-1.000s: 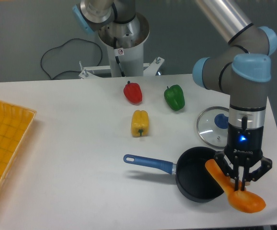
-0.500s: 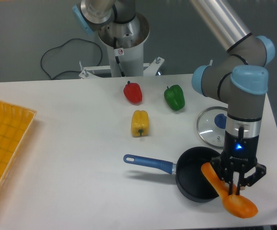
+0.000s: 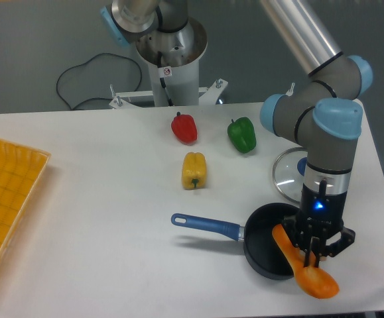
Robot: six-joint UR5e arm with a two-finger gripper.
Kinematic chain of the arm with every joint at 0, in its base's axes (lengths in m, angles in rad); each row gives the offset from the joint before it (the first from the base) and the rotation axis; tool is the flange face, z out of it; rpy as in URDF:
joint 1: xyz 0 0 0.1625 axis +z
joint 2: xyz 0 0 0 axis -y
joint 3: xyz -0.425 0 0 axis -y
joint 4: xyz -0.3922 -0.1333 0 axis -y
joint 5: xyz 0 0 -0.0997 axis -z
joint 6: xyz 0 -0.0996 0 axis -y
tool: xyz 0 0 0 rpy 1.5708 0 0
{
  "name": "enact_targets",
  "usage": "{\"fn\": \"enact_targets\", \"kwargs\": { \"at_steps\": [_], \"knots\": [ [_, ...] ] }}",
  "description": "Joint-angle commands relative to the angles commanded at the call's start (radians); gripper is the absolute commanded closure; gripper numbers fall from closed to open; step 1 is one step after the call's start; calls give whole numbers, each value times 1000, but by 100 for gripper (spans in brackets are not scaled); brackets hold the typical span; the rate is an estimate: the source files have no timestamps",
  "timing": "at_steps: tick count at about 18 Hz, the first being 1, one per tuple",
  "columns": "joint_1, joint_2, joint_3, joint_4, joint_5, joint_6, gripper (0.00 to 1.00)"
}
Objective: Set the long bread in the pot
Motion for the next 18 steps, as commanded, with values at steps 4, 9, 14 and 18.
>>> {"fn": "enact_targets", "kwargs": {
  "at_steps": [4,9,14,18],
  "knots": [
    [0,5,-14,0,0,9,75],
    [2,6,-23,-2,0,32,73],
    [2,9,-32,-2,0,45,69],
    [2,11,-49,-2,2,61,68]
  ]
}}
